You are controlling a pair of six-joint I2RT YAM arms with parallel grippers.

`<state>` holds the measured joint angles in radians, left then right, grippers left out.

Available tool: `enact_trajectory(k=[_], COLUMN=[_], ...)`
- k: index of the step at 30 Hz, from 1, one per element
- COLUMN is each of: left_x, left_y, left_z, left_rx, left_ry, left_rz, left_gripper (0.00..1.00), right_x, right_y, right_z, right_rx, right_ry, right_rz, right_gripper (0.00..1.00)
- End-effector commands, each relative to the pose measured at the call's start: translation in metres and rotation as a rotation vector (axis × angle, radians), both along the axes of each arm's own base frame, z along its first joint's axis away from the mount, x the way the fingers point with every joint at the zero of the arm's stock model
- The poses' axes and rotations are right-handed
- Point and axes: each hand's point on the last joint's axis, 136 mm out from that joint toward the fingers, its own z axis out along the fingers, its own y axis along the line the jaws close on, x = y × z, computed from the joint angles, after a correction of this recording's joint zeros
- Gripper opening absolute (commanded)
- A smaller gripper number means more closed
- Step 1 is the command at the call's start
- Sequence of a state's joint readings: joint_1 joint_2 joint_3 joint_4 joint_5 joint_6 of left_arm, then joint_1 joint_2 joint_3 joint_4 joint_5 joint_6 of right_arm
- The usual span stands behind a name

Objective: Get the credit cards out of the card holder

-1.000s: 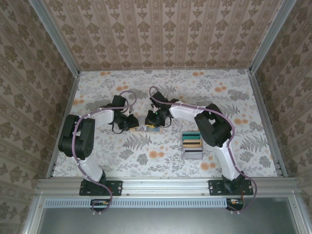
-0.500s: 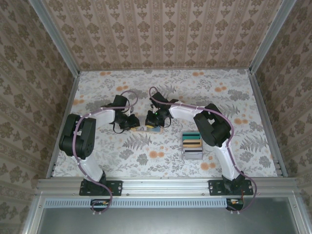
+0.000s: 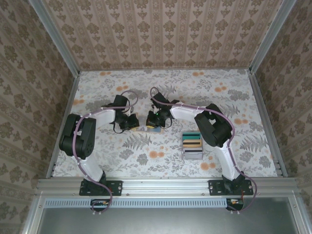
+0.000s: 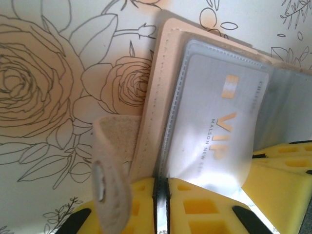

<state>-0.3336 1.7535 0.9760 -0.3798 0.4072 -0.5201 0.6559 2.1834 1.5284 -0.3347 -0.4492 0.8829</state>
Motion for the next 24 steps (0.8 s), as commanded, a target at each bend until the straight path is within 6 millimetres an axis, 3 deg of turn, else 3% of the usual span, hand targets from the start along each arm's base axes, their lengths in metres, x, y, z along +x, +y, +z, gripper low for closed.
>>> enact_trajectory(k=[1,11,13,15,24], left_x=[-0.009,-0.01,-0.01,-0.01,-0.009], left_y=[0.004,0.003,0.003,0.003,0.001], left_z=[-0.012,-0.013,-0.013,-0.013,-0.013], left_rx=[0.041,0.038,0.038,0.038,0.036], left_ry=[0.056,0.065,0.064,0.065,0.069], left_rz=[-0.001,-0.005,-0.005,-0.006,-0.011], left_gripper=[0.11,0.1,0.1,0.1,0.1], right_x=[-0.001,0.002,0.003,0.004,0.003], right_y=[-0.015,-0.012,-0.008,-0.005,-0.001], right_z=[0.007,0.013,0.013,0.012,0.001], right_rx=[-0.031,-0.001,0.012,0.021,0.01], right_ry=[-0.016,-0.037,-0.034,-0.032,-0.005], right_rz=[-0.021,-0.018,-0.015,-0.014,-0.004], right_gripper=[0.0,0.0,0.12,0.15,0.21])
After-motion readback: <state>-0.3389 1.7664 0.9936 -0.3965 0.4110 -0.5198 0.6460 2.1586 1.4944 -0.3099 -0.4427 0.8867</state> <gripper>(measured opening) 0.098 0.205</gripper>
